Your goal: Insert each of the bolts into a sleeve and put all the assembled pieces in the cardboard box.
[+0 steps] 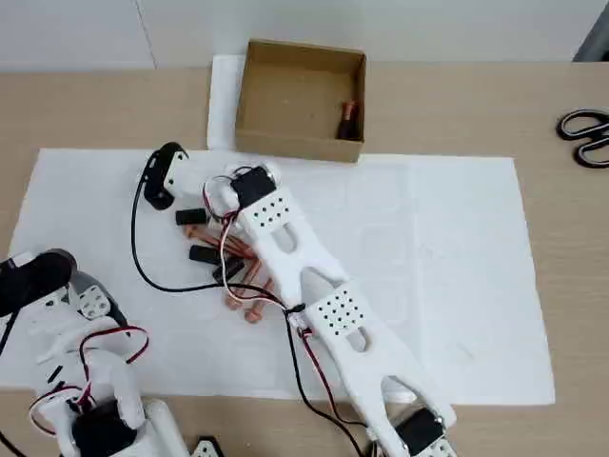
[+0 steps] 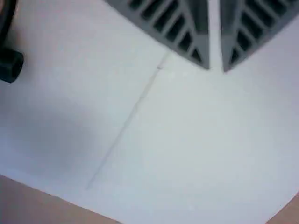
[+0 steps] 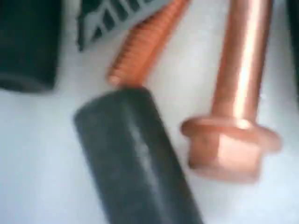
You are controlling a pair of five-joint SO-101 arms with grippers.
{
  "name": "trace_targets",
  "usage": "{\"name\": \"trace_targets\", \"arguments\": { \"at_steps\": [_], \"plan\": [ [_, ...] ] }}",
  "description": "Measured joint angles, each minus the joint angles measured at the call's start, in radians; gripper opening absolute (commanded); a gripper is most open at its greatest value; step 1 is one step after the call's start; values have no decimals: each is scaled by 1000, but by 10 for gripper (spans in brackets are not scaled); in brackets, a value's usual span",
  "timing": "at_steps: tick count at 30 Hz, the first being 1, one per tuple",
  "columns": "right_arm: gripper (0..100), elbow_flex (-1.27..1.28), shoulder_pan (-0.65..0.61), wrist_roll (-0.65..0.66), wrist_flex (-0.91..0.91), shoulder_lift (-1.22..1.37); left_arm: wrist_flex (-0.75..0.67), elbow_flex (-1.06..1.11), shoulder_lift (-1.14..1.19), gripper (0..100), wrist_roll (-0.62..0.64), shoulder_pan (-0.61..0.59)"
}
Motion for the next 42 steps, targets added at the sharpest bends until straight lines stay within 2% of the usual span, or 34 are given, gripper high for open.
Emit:
{"name": "trace_targets", "arguments": {
  "at_steps": [9, 13, 22, 31, 36, 42],
  "plan": [
    [3, -25, 12, -3, 0, 2, 0, 0, 0, 6, 0, 0],
    [3, -21, 37, -58, 46, -41, 0, 0, 0, 6, 0, 0],
    [4, -5, 196, -408, 169, -296, 6, 0, 0, 6, 0, 0],
    [4, 497, 339, -687, 173, -454, 6, 3, 0, 6, 0, 0],
    [12, 603, 367, -727, 169, -457, 6, 3, 0, 6, 0, 0],
    [163, 606, 361, -730, 153, -457, 6, 3, 0, 6, 0, 0]
  ]
}}
